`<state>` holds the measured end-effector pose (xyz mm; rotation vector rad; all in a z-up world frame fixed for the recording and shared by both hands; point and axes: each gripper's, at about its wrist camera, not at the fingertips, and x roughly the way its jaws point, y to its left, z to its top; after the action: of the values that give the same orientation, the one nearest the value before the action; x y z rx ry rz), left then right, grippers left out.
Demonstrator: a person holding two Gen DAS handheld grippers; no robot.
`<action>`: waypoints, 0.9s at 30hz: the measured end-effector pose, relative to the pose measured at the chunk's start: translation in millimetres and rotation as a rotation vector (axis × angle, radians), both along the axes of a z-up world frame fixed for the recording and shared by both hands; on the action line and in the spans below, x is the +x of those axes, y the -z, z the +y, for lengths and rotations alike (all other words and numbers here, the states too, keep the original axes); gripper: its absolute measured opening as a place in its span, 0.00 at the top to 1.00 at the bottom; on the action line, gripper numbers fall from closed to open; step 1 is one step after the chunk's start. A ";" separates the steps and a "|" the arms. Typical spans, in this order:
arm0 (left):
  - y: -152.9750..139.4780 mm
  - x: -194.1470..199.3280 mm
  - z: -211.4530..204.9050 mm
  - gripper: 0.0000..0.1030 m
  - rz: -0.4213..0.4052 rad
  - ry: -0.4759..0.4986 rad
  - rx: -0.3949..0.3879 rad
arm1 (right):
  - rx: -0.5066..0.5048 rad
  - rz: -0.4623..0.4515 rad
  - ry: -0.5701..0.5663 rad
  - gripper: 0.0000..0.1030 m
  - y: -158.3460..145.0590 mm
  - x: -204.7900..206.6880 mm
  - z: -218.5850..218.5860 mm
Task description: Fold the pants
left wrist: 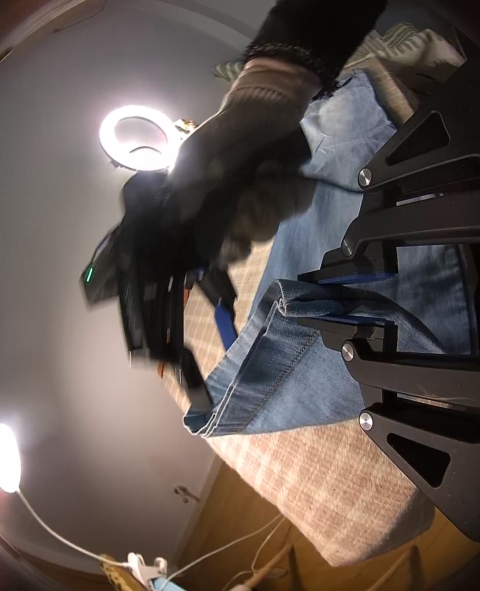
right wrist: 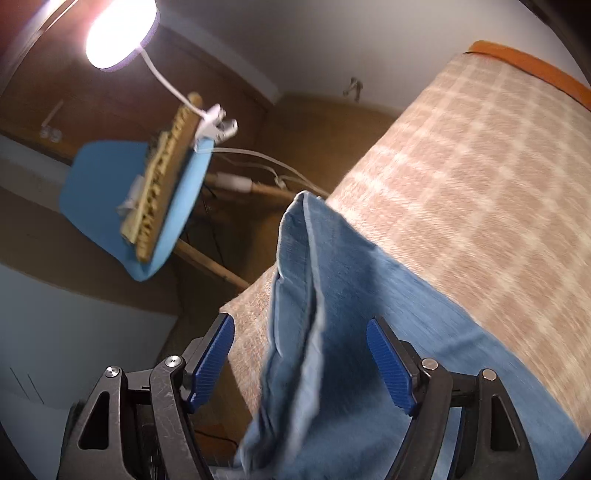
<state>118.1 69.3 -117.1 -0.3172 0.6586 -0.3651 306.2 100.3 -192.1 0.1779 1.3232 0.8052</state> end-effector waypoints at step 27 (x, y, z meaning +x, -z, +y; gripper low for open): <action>-92.0 -12.8 -68.8 0.89 -0.114 0.274 0.137 | 0.113 -0.266 0.209 0.94 -100.8 -51.8 -119.8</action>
<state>105.3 0.5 -25.1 -0.0739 0.6129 -0.5927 254.3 -19.6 -91.4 0.2837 0.9914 0.6999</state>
